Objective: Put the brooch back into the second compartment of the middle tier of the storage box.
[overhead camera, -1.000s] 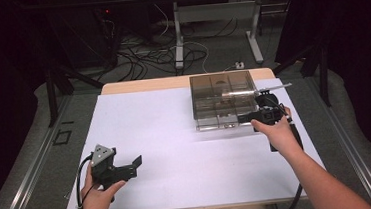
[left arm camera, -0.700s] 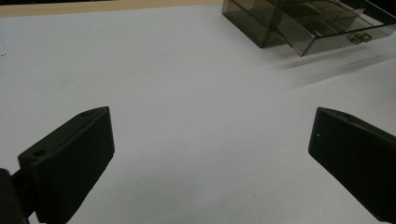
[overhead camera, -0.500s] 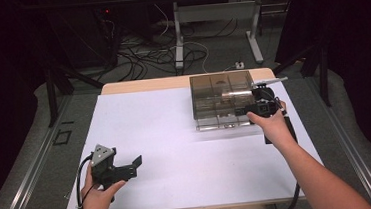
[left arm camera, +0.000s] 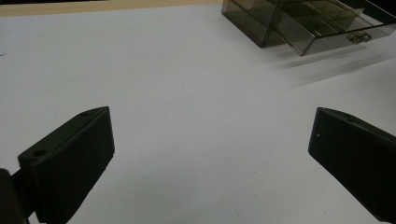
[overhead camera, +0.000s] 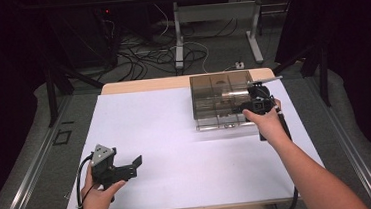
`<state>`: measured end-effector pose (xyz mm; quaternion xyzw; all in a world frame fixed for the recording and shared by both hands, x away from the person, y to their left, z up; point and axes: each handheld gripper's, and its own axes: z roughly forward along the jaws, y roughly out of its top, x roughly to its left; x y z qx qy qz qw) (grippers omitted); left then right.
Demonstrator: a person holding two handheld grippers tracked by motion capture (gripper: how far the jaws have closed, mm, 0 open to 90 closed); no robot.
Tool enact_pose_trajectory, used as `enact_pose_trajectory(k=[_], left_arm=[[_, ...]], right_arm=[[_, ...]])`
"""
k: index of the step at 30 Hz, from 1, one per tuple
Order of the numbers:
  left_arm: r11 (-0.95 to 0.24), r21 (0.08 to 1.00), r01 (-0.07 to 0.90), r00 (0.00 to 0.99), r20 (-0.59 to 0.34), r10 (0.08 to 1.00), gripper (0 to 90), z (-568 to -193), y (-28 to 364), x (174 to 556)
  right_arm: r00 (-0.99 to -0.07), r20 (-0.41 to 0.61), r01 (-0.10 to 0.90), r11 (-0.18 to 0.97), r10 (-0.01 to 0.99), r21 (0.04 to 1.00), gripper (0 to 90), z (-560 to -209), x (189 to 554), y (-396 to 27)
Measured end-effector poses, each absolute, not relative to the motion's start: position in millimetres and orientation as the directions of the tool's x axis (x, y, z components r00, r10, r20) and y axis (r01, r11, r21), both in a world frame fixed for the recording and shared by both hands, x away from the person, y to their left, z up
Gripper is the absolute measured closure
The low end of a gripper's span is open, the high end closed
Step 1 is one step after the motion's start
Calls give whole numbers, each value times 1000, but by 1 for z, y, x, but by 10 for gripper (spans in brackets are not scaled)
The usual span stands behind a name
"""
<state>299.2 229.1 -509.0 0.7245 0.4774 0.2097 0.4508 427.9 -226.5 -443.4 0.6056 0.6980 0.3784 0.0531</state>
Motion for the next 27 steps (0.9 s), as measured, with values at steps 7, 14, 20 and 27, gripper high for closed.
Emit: enact_pose_trajectory(k=[7, 14, 20, 27], left_arm=[[-138, 853, 503, 457, -128, 880, 3, -509, 229, 299], [-140, 850, 507, 459, -129, 879, 3, -509, 230, 300], [-140, 851, 507, 460, -130, 879, 3, -509, 230, 300], [-139, 850, 509, 459, -132, 878, 3, -509, 230, 300]], right_arm=[[-250, 380, 807, -26, 891, 590, 753, -449, 435, -224], [-243, 373, 810, -24, 895, 586, 752, -454, 440, -221], [-231, 364, 816, -24, 902, 578, 753, -458, 444, -218], [-226, 360, 820, -23, 905, 572, 753, -462, 447, -216]])
